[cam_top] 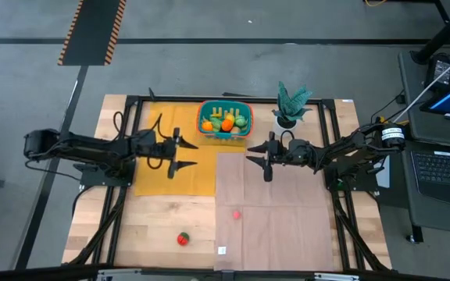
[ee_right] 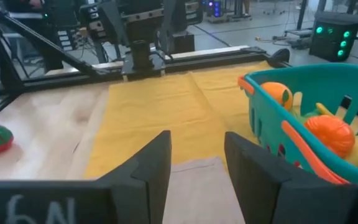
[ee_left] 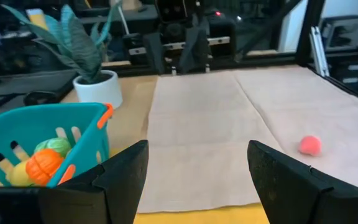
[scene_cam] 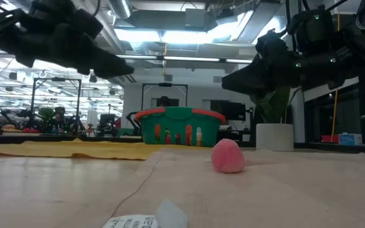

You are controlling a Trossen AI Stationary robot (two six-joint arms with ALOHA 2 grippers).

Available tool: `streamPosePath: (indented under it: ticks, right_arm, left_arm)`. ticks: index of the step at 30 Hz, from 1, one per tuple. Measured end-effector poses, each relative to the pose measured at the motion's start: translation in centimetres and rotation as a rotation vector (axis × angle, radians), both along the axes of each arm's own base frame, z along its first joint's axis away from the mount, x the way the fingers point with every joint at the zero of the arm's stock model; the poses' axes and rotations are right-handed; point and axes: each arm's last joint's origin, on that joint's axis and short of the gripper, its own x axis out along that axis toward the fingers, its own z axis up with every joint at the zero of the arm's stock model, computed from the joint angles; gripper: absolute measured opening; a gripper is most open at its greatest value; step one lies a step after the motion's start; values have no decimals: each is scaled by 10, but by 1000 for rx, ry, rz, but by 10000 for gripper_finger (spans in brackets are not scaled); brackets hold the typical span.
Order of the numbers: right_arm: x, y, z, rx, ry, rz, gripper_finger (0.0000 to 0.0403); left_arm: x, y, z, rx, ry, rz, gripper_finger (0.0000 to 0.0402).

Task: Pick and placing Produce into tupperware
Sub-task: Put the pink peach into the blue basket

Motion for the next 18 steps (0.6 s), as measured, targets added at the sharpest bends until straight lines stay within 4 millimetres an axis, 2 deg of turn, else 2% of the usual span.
streamPosePath:
  ticks: [6, 10, 18]
  right_arm:
    - [0, 0, 1, -40, -4, 3, 152]
    - [1, 10, 1, -50, -3, 53, 155]
    - [-1, 43, -6, -75, 74, 114, 215]
  left_arm:
    - [-7, -6, -8, 15, -56, 12, 265]
    - [-7, -7, -9, 10, -66, 9, 265]
    - [-7, -6, -8, -31, -70, 37, 265]
